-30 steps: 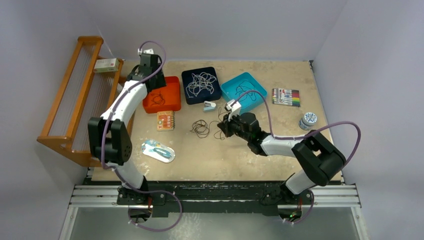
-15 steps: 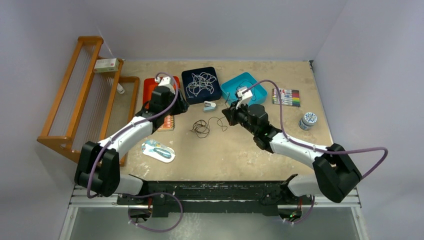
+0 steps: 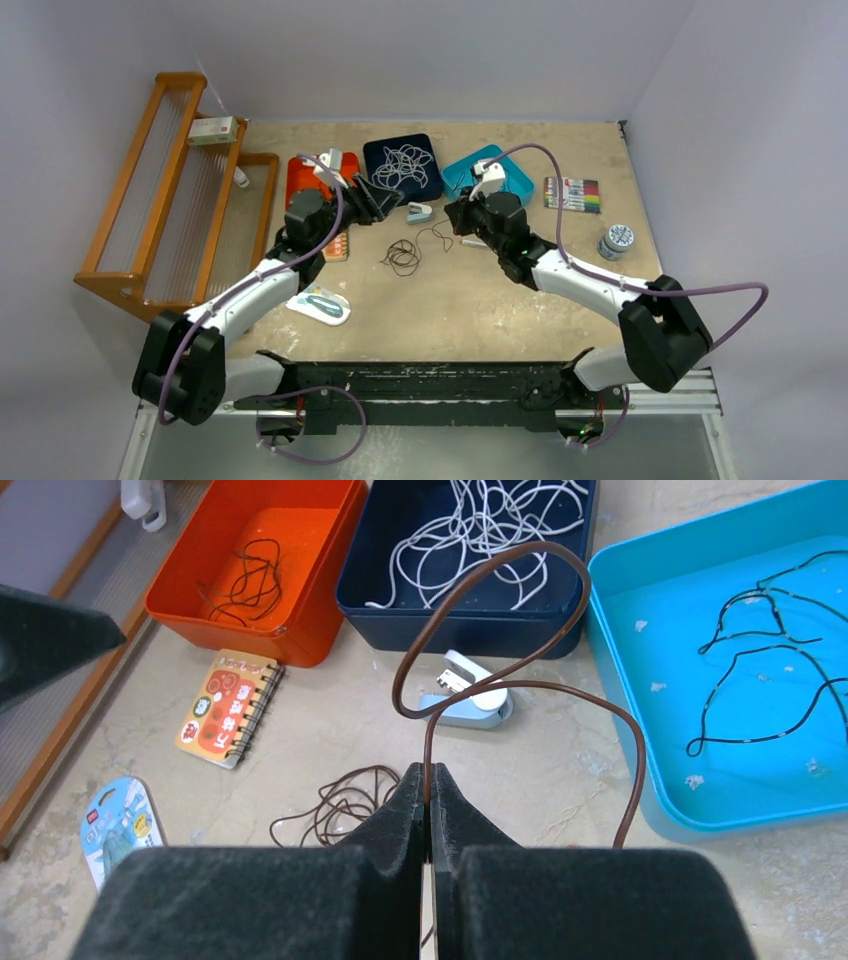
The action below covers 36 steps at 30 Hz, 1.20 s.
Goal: Untangle the cables
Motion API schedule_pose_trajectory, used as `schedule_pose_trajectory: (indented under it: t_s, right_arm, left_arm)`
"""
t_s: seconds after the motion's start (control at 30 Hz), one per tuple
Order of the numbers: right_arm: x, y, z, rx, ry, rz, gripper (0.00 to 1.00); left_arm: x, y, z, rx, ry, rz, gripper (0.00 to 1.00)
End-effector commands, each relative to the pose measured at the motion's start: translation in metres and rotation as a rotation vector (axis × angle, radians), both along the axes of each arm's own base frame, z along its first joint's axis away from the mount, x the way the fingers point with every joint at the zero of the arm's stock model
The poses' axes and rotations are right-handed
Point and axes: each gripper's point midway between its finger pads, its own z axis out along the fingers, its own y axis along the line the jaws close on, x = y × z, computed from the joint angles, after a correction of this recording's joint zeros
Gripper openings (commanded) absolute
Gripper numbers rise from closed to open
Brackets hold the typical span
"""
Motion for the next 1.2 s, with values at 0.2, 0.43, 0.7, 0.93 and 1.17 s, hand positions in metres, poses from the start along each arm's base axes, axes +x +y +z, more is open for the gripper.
schedule_pose_trajectory:
  t_s: [0.2, 0.43, 0.7, 0.93, 1.17]
  right_arm:
    - [0.015, 0.021, 0.045, 0.121, -0.087, 0.03, 0.0]
    - [0.014, 0.026, 0.056, 0.14, -0.123, 0.063, 0.0]
    - [0.011, 0.03, 0.059, 0.145, -0.139, 0.098, 0.0]
    - [0.005, 0.03, 0.057, 0.14, -0.138, 0.12, 0.0]
    - [-0.027, -0.008, 0.077, 0.199, -0.308, 0.069, 0.41]
  left_arm:
    - [-0.022, -0.062, -0.006, -0.047, 0.008, -0.199, 0.49]
    - [-0.024, -0.084, -0.031, -0.009, 0.071, -0.239, 0.49]
    - [-0.016, -0.09, -0.034, -0.011, 0.089, -0.228, 0.26]
    - [-0.005, -0.087, -0.018, -0.004, 0.073, -0.177, 0.0]
    - [0.007, -0.067, -0.008, 0.156, 0.07, -0.074, 0.0]
